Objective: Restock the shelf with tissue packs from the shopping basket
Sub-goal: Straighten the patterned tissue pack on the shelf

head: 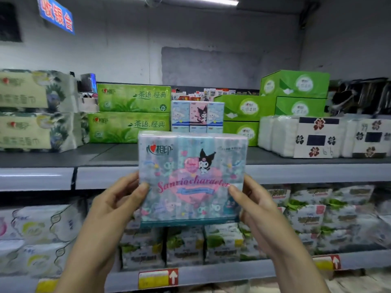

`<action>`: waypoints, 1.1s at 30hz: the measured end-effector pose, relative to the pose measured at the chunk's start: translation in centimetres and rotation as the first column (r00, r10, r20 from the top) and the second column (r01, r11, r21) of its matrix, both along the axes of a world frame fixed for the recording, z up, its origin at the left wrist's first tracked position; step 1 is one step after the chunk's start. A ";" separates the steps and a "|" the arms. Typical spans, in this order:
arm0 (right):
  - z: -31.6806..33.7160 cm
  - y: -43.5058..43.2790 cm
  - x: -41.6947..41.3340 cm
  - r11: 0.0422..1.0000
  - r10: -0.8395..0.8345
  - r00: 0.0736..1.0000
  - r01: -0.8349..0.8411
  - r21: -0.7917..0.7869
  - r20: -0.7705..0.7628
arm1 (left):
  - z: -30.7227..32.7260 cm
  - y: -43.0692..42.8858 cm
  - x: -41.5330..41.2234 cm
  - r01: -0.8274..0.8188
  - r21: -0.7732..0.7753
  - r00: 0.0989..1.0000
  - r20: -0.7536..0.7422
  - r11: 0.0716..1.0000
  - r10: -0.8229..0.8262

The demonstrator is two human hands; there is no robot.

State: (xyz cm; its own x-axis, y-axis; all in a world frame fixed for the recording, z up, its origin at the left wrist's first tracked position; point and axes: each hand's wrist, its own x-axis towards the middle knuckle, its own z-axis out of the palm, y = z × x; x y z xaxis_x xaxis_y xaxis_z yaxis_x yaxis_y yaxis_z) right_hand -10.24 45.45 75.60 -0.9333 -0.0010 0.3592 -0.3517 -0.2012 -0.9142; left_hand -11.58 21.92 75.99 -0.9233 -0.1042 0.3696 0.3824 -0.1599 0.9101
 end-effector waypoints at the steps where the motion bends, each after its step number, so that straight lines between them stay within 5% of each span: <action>1: 0.4 0.5 -0.4 1.000 0.001 1.000 -0.001 0.024 -0.018 | 0.3 0.4 -0.3 -0.006 -0.008 1.000 -0.025 1.000 0.006; 19: 7.1 3.9 -7.2 1.000 -0.011 0.971 0.006 -0.021 -0.240 | 8.8 4.3 -4.9 -0.074 -0.124 0.962 -0.270 0.990 0.038; 33: 11.8 5.1 -17.5 0.964 -0.137 0.980 0.166 0.207 -0.146 | 12.2 5.3 -15.7 0.047 -0.230 0.995 -0.078 0.972 -0.067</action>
State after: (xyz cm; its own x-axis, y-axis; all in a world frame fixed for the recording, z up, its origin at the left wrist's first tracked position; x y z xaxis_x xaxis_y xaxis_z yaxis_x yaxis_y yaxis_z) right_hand -27.79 50.60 87.36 -0.8740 0.0457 0.4838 -0.4809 0.0620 -0.8746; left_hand -27.26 27.24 88.18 -0.8898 0.0435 0.4543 0.4555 0.0237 0.8899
